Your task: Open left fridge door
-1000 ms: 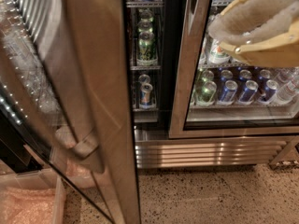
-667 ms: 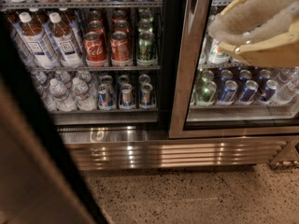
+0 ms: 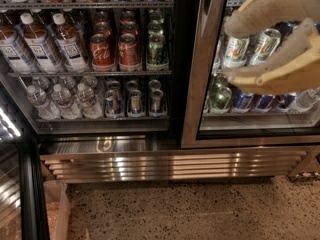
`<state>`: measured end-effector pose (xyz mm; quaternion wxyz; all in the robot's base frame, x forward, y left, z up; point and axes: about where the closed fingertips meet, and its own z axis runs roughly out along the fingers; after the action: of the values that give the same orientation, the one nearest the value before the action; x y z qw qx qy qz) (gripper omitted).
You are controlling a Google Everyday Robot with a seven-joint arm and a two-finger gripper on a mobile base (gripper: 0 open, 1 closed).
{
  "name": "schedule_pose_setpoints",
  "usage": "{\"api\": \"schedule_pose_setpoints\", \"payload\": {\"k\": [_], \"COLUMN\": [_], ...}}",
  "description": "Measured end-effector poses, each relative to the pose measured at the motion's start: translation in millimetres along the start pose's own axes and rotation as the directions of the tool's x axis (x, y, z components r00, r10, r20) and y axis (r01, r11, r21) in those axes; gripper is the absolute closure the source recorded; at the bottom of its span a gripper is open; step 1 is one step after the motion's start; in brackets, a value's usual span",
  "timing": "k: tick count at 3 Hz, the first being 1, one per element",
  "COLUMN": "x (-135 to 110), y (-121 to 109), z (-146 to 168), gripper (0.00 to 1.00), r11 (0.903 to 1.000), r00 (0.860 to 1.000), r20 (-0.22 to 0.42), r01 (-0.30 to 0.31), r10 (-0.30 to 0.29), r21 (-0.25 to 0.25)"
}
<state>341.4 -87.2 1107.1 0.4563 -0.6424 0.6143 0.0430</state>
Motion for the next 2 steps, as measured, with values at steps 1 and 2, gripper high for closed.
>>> {"api": "schedule_pose_setpoints", "payload": {"k": [1,2], "x": [0.0,0.0], "y": [0.0,0.0], "z": [0.0,0.0], "gripper": [0.25,0.13], "r11": [1.0,1.0], "r00": [1.0,1.0], "r20": [0.0,0.0], "r01": [0.0,0.0], "r10": [0.0,0.0], "r21": [0.0,0.0]}}
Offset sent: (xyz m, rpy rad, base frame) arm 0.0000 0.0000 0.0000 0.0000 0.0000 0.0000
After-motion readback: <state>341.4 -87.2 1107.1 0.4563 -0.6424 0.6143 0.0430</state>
